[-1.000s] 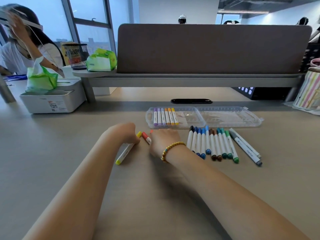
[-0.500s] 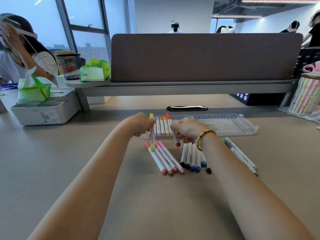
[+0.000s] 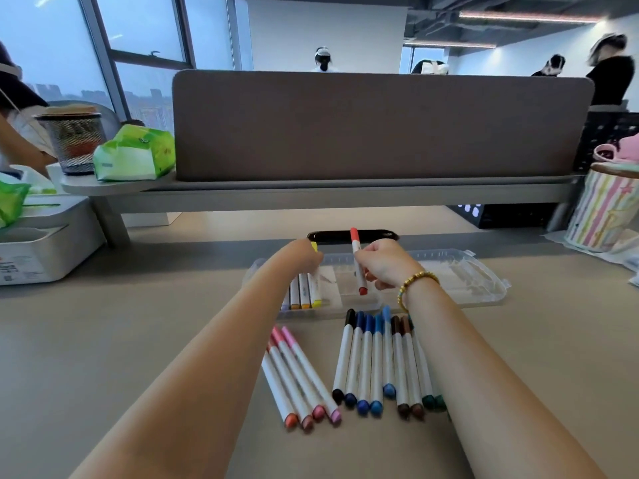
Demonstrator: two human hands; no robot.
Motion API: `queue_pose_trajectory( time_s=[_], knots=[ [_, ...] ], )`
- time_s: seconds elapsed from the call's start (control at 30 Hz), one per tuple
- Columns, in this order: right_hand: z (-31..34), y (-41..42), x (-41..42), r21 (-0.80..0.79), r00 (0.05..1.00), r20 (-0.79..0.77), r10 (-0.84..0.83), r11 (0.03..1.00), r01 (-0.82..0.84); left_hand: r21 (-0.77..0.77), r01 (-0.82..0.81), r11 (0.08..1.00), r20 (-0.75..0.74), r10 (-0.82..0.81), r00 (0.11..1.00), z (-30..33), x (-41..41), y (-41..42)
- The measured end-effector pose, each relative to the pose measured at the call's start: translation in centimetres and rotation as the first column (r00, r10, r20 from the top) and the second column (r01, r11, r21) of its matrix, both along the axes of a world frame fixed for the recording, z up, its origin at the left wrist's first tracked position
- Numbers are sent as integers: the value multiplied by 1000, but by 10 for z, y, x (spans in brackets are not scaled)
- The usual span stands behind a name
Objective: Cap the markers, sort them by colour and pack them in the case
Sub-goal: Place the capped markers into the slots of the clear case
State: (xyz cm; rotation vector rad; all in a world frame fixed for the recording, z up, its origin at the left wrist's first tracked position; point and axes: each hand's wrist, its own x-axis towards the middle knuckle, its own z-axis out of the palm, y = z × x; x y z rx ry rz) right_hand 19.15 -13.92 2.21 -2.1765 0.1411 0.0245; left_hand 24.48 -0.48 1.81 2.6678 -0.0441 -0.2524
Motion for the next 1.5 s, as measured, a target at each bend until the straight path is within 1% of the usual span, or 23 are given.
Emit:
queue_pose_trajectory(
  time_s=[0.13,0.23,0.37,0.4,0.47,0.53,0.63,0.73,0.8,0.87,0.9,0.93,1.03,1.07,1.13,1.3,1.43,1.5],
  knots=[
    [-4,4,12,12,1000,3,23,1000,-23,9,-15,1000,12,14,1000,-12,14,-9],
    [-4,3,15,21,1000,5,26,999,-26,-70,-48,996,31,51,998,-19,20,-9],
    [-4,2,16,62,1000,4,14,998,-14,-52,-73,996,70,77,995,-21,14,-12],
    [-3,2,17,75,1000,4,13,997,-14,-36,-85,996,87,88,992,-22,12,-13],
    [-3,3,17,96,1000,4,13,995,-13,-58,-87,994,122,94,988,-28,10,-16],
    [-3,4,17,107,1000,7,13,994,-14,-74,-66,995,202,80,976,-32,6,-18],
    [-3,3,16,106,1000,9,14,994,-14,35,-24,999,316,11,949,-40,0,-17],
    [-3,2,15,104,1000,18,18,994,-20,198,-18,980,330,-49,943,-44,0,-13],
    [-3,2,15,106,999,22,24,994,-26,225,-5,974,330,-71,941,-44,-1,-8],
    [-3,1,15,103,999,24,29,994,-31,309,55,950,349,-166,922,-44,-2,-4],
    [-3,0,15,97,999,24,30,995,-33,370,99,924,333,-231,914,-45,-1,-1],
    [-3,-1,15,92,999,24,31,995,-33,388,150,910,299,-278,913,-45,-1,2],
    [-4,-5,15,77,1000,25,16,997,-18,337,317,886,136,-379,915,-44,-5,11],
    [-4,-5,15,74,1000,24,12,997,-13,335,338,880,104,-391,915,-44,-8,13],
    [-5,-5,16,70,1000,23,7,998,-9,366,338,867,73,-389,918,-45,-11,17],
    [-9,-2,18,7,1000,16,26,1000,-26,418,331,846,59,-389,919,-50,-6,15],
    [-15,0,21,-51,1000,13,26,998,-25,390,348,852,41,-394,918,-52,-4,17],
    [-21,6,24,-89,1000,1,30,996,-30,396,335,855,80,-396,915,-58,-4,21]
  ],
)
